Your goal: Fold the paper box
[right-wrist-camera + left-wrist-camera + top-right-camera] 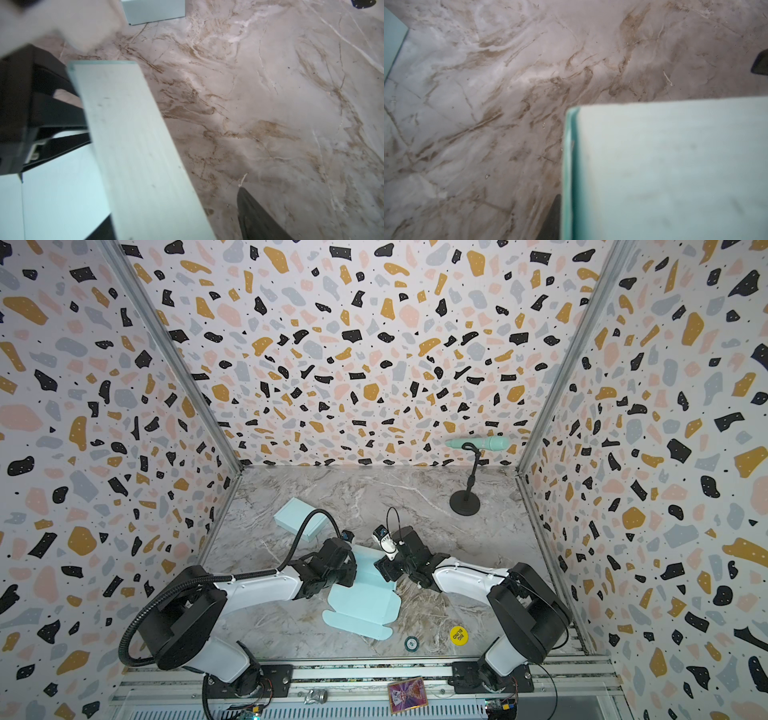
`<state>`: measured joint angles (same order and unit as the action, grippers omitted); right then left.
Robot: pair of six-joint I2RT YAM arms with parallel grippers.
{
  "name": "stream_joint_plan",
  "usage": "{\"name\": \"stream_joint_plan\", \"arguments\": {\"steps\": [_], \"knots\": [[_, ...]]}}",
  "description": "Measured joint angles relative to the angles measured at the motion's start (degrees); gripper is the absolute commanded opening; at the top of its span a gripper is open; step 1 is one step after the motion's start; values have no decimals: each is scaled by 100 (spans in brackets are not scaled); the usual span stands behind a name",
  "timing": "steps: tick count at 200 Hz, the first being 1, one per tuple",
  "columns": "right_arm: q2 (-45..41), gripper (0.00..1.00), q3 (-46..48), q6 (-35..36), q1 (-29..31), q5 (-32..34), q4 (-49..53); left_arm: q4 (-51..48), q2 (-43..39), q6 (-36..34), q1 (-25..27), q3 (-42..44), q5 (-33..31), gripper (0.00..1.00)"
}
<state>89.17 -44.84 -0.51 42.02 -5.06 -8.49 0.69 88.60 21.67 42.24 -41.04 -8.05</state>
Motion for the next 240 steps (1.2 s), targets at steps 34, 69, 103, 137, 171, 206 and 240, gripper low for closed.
{"name": "stream_joint_plan", "arguments": {"steps": [34,69,103,137,171,206,240], "knots": [[195,74,-22,-144,-199,-9,13,-98,-304,17,0,2,-2,41],[321,74,-22,-326,-487,-186,-22,-227,-673,28,0,2,7,56],[435,76,-22,-590,-831,-466,-149,-400,-1222,149,0,190,2,61],[452,84,-52,-608,-920,-310,-114,-557,-1958,264,0,485,-2,61],[455,93,-452,-208,-267,601,389,-570,-2529,424,0,870,-26,61],[688,96,-1156,162,238,1567,955,-466,-2865,514,-76,1185,-85,61],[1276,97,-1947,455,553,2542,1574,-249,-3071,560,-247,1456,-37,61]]}}
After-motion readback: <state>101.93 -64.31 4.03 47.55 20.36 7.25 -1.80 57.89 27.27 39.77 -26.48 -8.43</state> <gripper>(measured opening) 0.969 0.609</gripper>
